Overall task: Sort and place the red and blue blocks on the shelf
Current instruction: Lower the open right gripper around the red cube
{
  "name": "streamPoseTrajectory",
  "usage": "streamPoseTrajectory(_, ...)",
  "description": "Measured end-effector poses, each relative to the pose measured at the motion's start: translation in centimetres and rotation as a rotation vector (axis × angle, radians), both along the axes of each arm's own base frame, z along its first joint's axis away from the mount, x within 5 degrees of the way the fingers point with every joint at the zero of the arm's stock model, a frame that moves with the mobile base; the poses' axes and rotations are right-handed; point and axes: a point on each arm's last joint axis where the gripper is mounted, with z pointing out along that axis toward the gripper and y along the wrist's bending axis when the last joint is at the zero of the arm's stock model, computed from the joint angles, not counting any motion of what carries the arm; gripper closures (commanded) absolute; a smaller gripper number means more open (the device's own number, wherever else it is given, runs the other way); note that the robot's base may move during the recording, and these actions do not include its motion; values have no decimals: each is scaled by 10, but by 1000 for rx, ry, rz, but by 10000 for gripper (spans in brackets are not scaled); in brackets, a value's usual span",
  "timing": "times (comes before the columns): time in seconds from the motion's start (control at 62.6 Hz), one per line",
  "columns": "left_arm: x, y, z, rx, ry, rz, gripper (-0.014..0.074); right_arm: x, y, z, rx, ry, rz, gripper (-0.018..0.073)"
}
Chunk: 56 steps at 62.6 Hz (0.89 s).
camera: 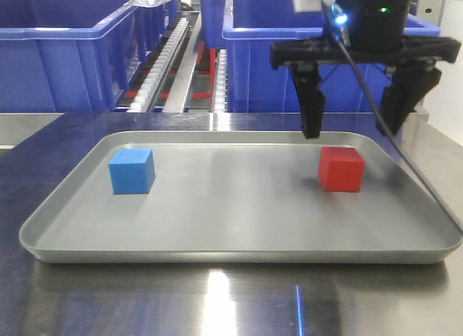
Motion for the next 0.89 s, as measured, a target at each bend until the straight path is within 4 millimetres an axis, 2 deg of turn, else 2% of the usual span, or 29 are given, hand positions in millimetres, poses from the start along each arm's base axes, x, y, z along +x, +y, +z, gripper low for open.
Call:
streamPoseTrajectory(0.303,0,0,0,0,0,0,472,0,2,-6,10,18,-4,-57)
streamPoseTrajectory(0.719,0,0,0,0,0,0,472,-6,1,-28,36,43,-14,-57)
streamPoseTrajectory(0.894,0,0,0,0,0,0,472,-4,3,-28,50,18,-13,-57)
